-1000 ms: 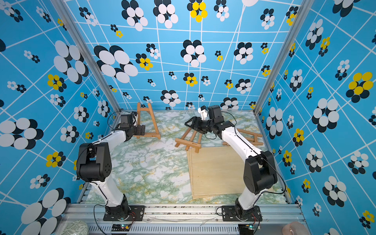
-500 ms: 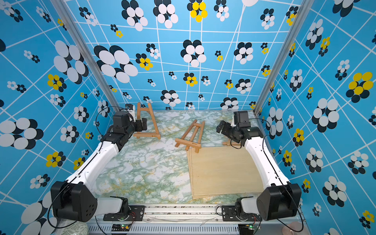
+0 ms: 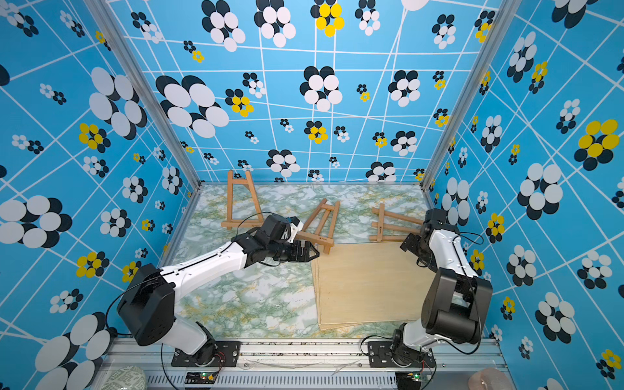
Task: Assemble the easel
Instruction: Pick up the drawing board.
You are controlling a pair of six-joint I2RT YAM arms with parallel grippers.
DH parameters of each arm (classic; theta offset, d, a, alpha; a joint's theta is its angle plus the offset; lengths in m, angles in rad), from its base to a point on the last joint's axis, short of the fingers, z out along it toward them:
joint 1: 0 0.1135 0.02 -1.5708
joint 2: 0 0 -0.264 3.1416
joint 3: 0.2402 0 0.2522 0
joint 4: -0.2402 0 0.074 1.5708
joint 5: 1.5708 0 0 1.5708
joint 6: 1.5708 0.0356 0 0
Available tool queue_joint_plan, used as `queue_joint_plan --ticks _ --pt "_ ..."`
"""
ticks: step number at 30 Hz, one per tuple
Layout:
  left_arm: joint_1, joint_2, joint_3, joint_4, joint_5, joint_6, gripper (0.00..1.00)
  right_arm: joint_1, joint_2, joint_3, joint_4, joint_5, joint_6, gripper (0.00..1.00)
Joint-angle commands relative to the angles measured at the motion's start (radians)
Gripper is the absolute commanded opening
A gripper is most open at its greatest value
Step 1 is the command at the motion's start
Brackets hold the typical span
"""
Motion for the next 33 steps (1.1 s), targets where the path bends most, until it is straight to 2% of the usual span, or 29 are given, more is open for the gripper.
queue_joint_plan --ticks 1,7,23,29,33 --pt "-0.005 0.067 0.021 -0.002 0.062 -0.066 0.99 -0.025 0.022 0.027 0.029 0.037 -0.061 1.00" --pt "-0.054 0.171 0.052 0.025 0.066 -0.095 0.99 -0.100 0.094 0.048 0.050 0.063 -0.097 0.99" --pt "-0.069 0.333 0.124 0.037 0.071 -0.116 0.99 -0.168 0.247 0.057 0.100 -0.064 -0.113 0.99" --pt "-0.070 0.368 0.136 0.050 0.072 -0.120 0.99 -0.168 0.273 0.047 0.096 -0.164 -0.111 1.00" --pt "-0.068 0.369 0.134 0.054 0.071 -0.119 0.99 -0.167 0.251 -0.012 0.129 -0.288 -0.069 0.99"
